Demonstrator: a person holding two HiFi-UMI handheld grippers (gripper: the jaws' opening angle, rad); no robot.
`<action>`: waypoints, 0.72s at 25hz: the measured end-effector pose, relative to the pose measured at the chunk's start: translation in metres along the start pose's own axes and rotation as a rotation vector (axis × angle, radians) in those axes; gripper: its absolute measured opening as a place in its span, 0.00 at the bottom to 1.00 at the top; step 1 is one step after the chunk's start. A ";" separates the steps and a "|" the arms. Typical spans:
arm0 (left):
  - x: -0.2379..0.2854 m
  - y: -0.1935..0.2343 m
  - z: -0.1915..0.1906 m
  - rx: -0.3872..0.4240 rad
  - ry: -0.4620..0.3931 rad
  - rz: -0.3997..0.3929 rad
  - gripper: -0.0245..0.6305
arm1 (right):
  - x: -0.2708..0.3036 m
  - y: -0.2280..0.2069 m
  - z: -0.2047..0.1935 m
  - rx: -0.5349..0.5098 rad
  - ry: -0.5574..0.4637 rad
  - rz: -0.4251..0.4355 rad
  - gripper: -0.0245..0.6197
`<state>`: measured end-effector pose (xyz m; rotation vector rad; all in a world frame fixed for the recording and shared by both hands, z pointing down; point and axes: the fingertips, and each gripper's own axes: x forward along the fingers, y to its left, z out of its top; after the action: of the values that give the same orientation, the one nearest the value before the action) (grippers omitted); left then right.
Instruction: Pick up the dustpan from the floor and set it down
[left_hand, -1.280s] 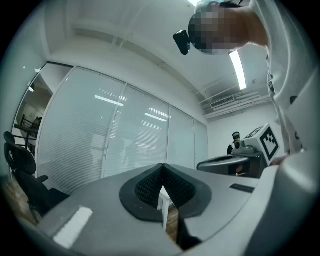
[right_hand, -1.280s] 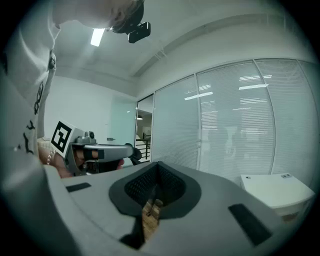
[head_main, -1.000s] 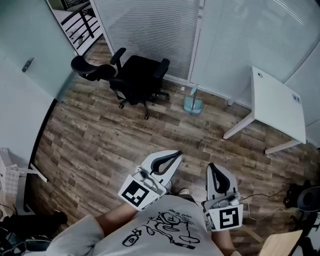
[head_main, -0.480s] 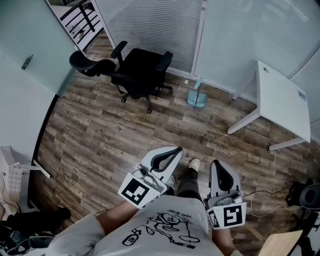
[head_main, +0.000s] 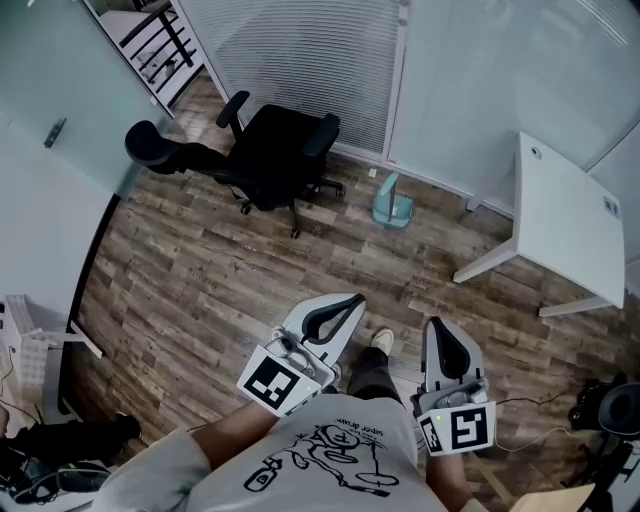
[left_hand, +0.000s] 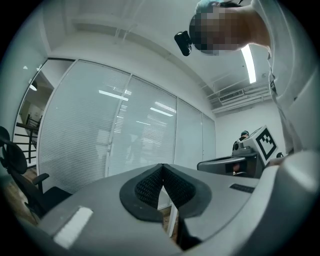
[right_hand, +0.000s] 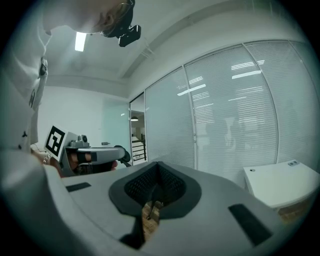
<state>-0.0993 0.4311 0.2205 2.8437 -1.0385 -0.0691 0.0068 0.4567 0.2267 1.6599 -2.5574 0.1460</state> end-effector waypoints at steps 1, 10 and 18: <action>0.012 0.001 0.002 -0.002 -0.006 0.001 0.03 | 0.004 -0.012 0.001 0.000 0.000 -0.001 0.04; 0.110 0.014 0.021 0.031 -0.026 0.027 0.03 | 0.039 -0.105 0.019 -0.003 -0.013 0.005 0.04; 0.174 0.007 0.017 0.025 -0.031 0.018 0.04 | 0.051 -0.167 0.025 -0.005 -0.016 -0.004 0.04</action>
<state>0.0280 0.3123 0.2041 2.8642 -1.0777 -0.0995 0.1386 0.3397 0.2134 1.6706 -2.5640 0.1265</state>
